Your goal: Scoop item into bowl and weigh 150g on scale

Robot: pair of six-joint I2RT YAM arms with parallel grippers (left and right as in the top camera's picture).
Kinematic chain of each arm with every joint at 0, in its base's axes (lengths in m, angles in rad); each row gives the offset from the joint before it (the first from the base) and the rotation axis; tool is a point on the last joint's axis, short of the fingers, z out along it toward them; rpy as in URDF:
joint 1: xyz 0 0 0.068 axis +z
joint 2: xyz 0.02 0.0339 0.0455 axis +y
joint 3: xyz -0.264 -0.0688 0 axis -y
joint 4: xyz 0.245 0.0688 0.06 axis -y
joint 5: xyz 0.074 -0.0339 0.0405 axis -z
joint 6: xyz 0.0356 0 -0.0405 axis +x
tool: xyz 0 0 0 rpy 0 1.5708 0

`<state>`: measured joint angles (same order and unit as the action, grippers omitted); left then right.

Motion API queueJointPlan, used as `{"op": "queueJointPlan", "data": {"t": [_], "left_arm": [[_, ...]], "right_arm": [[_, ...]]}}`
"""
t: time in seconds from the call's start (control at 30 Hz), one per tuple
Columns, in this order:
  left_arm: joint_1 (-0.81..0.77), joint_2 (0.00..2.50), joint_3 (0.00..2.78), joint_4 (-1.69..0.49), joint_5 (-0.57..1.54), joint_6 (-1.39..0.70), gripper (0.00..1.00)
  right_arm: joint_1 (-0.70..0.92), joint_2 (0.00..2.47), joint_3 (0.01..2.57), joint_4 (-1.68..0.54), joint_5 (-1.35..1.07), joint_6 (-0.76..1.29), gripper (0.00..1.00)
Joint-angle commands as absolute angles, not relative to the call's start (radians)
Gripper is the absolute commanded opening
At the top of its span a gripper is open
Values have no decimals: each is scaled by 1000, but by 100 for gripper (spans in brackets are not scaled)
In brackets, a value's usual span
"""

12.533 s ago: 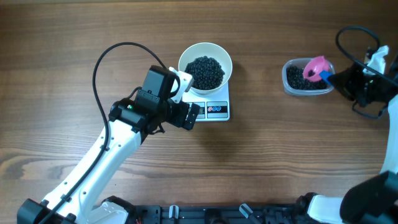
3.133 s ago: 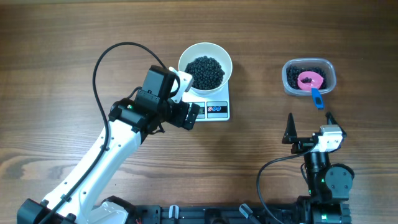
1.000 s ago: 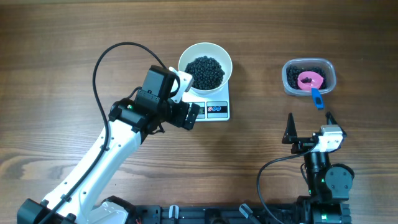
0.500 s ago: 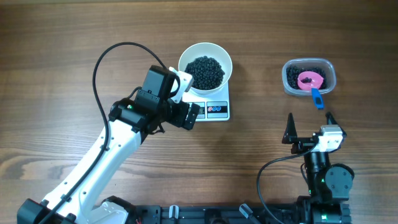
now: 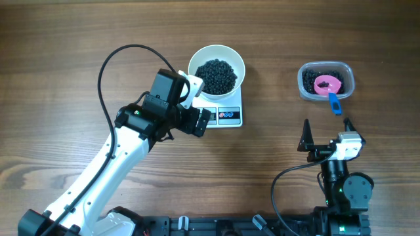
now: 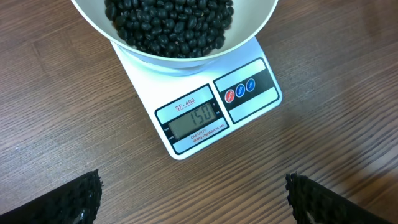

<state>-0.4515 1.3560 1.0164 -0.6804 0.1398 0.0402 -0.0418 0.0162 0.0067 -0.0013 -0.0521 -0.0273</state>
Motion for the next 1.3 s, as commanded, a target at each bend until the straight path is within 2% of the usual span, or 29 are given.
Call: {"op": "queueJointPlan", "data": {"t": [0.0,0.43,1.0,1.27], "left_arm": [[-447,1347,1032,-677,152,48,100],[-447,1325,1032,-662,152,48,100],[-447,957,1027,-867,20,44,100],[-360,768,882,-711,93,44,100]], "right_arm": [[-36,4,5,0,-60,-16,100],[-36,4,5,0,-60,-16,100],[-36,4,5,0,-60,-16,100],[-36,4,5,0,-60,-16,100]]}}
